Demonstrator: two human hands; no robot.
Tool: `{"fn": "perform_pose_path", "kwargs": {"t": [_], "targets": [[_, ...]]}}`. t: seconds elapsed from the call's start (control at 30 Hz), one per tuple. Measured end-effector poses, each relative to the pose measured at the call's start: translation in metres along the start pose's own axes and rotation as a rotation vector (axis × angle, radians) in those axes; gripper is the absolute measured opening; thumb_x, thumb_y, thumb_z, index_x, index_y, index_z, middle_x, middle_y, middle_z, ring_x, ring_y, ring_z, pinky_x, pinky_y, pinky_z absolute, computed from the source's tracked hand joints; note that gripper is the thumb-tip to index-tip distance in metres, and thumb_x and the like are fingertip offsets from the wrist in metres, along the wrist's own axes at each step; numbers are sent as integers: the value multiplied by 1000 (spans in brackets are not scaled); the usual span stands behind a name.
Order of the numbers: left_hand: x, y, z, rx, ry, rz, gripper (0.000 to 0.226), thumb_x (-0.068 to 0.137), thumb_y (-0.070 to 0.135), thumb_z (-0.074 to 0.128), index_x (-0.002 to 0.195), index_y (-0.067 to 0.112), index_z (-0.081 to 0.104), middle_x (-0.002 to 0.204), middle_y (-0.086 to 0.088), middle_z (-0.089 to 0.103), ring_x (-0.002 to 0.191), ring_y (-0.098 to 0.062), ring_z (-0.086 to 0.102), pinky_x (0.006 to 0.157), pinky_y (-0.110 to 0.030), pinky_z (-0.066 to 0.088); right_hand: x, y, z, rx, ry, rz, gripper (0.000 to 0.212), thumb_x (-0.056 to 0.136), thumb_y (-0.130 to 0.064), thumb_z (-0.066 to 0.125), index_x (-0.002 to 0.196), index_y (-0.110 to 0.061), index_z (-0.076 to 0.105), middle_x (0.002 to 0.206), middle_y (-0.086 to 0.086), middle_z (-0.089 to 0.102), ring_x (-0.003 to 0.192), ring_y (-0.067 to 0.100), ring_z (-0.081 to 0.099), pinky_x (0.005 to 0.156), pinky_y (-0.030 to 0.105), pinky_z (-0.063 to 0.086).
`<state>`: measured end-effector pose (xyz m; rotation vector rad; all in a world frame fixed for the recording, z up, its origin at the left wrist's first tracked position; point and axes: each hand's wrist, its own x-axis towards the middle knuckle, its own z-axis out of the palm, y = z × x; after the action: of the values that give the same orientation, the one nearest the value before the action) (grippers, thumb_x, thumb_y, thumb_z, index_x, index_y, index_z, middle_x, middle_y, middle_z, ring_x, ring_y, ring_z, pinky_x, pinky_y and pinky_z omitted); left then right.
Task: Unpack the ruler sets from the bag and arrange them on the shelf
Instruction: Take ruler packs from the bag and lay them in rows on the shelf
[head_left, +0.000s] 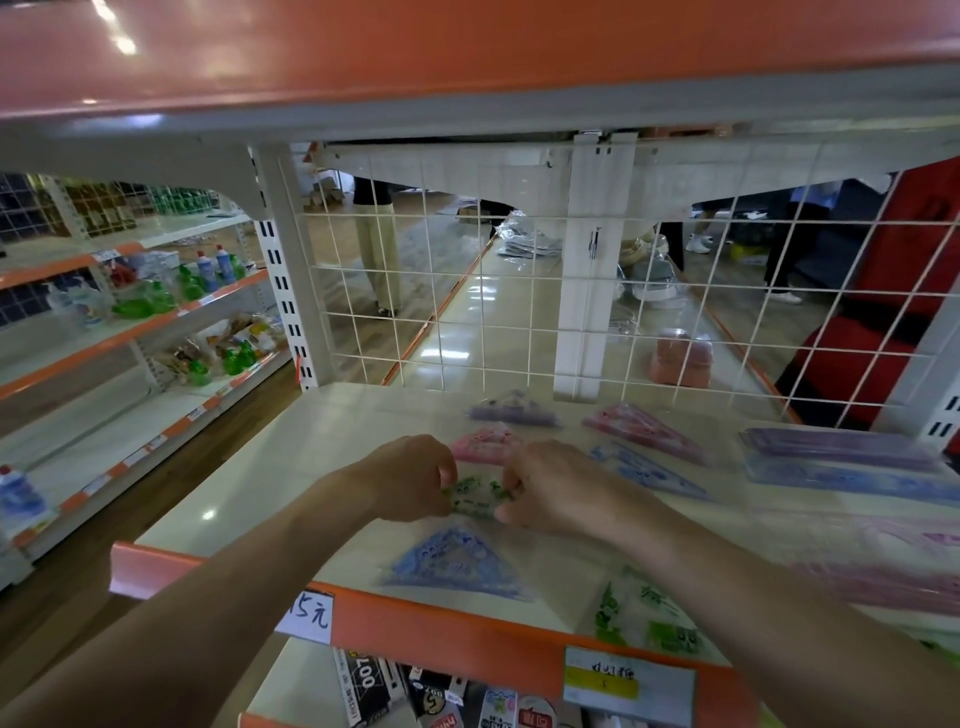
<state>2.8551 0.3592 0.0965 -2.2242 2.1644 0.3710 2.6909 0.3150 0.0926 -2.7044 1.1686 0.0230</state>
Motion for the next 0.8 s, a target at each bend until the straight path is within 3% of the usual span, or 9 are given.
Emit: {"fn": "perform_pose_path", "kwargs": {"t": [0.13,0.2,0.27,0.37,0.43,0.53,0.6,0.7,0.8], "targets": [[-1,1,-3,1,-4,2,33,89,28,60,121,19,61,123,-2,53,108,-18,53,86,-23,42,0,-6,0,-48,2,2,23,91,-25,56,72,-15,49,90,3,55,89,21,53,64,26,36],[-6,-3,-6,-29,-4,-24,34,90,31,60,122,18,58,122,0,53,107,-16,53,88,-24,43,-9,-9,-6,-12,21,-12,13,92,-28,56,90,-16,60,101,0,58,96,20,55,70,26,41],[-17,-8,-11,-88,17,-50,32,90,35,58,117,18,60,118,1,56,103,-13,54,90,-26,46,-21,-13,-11,43,46,-47,22,94,-34,53,107,-18,63,109,-2,59,98,19,57,75,28,43],[-34,-10,-7,-119,-107,-79,40,87,46,59,110,14,64,108,1,60,98,-14,58,89,-29,48,-35,-24,-10,38,-77,-65,33,91,-41,53,69,-16,50,68,-2,47,61,15,46,50,27,32],[-39,-7,2,-127,-171,-92,39,84,49,59,97,12,64,95,0,57,85,-14,54,80,-27,44,-37,-33,-2,10,-116,-80,37,88,-39,56,63,-16,42,63,-1,40,56,15,39,47,27,28],[-39,-3,8,-187,-138,-121,25,85,33,56,87,9,63,90,-6,61,80,-19,55,72,-31,45,-36,-41,8,79,-120,-107,37,85,-33,60,61,-16,39,64,-1,39,58,14,38,47,27,25],[-41,-1,6,-235,-145,-136,25,86,25,53,96,7,68,100,-6,68,89,-18,62,79,-33,51,-36,-41,6,125,-152,-116,27,85,-33,60,69,-13,51,73,1,49,69,17,48,51,29,34],[-46,1,3,-226,-167,-118,27,90,25,51,108,16,68,111,2,65,98,-12,60,85,-26,49,-29,-36,0,99,-177,-76,31,91,-29,54,111,-7,62,110,8,61,100,23,58,78,32,50],[-49,2,2,-214,-186,-103,28,91,23,49,110,15,67,115,1,64,102,-12,59,88,-26,48,-20,-37,-1,72,-226,-61,28,94,-20,49,114,-6,62,116,11,61,99,24,59,74,30,48]]}}
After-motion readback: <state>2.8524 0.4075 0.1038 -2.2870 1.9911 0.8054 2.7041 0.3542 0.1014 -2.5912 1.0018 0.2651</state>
